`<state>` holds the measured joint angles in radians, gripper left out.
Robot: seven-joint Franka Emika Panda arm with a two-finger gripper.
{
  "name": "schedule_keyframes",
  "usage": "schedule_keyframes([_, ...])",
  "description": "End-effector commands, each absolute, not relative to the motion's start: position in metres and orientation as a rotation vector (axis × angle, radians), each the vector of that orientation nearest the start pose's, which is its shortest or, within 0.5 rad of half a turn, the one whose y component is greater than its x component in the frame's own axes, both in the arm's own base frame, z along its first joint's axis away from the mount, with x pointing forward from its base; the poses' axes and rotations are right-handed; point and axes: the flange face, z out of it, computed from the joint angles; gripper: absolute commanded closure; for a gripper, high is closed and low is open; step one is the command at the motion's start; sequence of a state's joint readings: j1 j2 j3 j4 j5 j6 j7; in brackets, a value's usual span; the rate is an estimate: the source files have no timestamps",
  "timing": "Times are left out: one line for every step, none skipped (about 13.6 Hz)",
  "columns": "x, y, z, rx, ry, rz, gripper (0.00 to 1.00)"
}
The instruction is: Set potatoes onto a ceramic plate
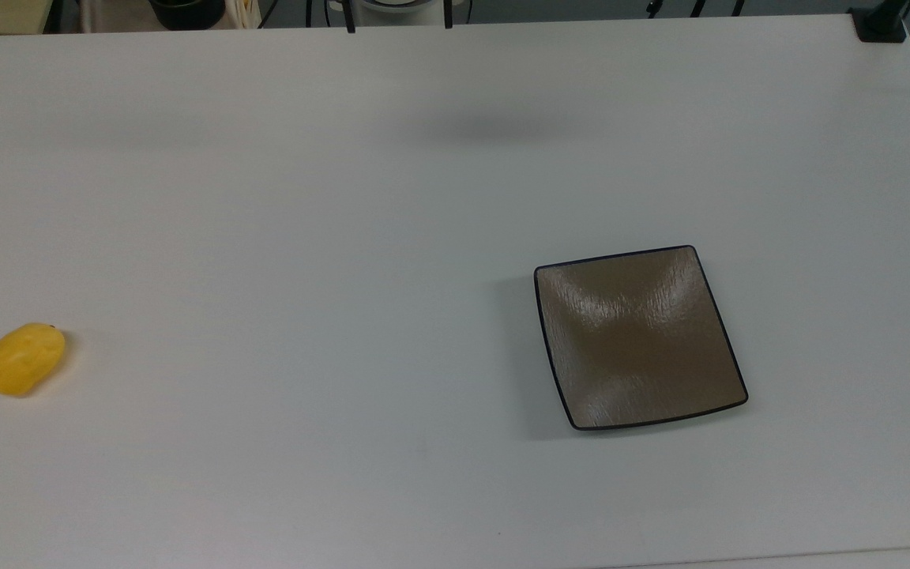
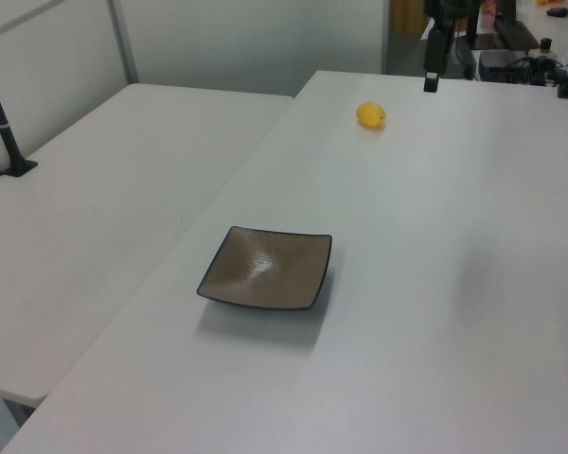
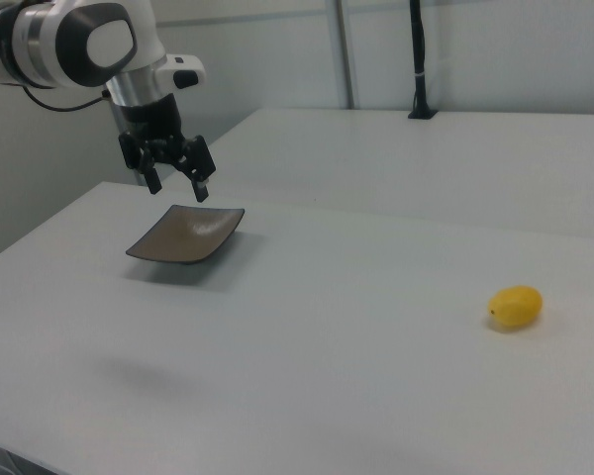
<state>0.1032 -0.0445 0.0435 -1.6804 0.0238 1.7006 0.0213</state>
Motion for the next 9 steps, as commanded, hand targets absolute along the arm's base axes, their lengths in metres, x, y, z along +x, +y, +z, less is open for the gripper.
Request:
schedule_keyframes([0.5370,0.0977,0.6087,-3.093,-0.239,-0.100,0.00])
schedule_keyframes([0.5364,0.0978,0.6080,-3.093,-0.242,-0.097,0.00])
schedule_keyframes([0.5364,0.0969,0.6097,-3.093,-0.237,-0.104,0.00])
schedule_keyframes([0.5366,0.0945,0.6096,-3.094,-0.230,-0.102,0.00])
schedule_keyframes([0.5369,0.0936,0.6090,-3.094,-0.228,-0.102,0.00])
schedule_keyframes([0.5366,0.0953,0.6090,-3.094,-0.232,-0.102,0.00])
schedule_keyframes([0.5363,0.0969,0.6090,-3.093,-0.237,-0.102,0.00])
schedule_keyframes([0.5367,0.0970,0.6082,-3.094,-0.237,-0.100,0.00])
schedule_keyframes([0.5375,0.0971,0.6084,-3.092,-0.249,-0.105,0.00])
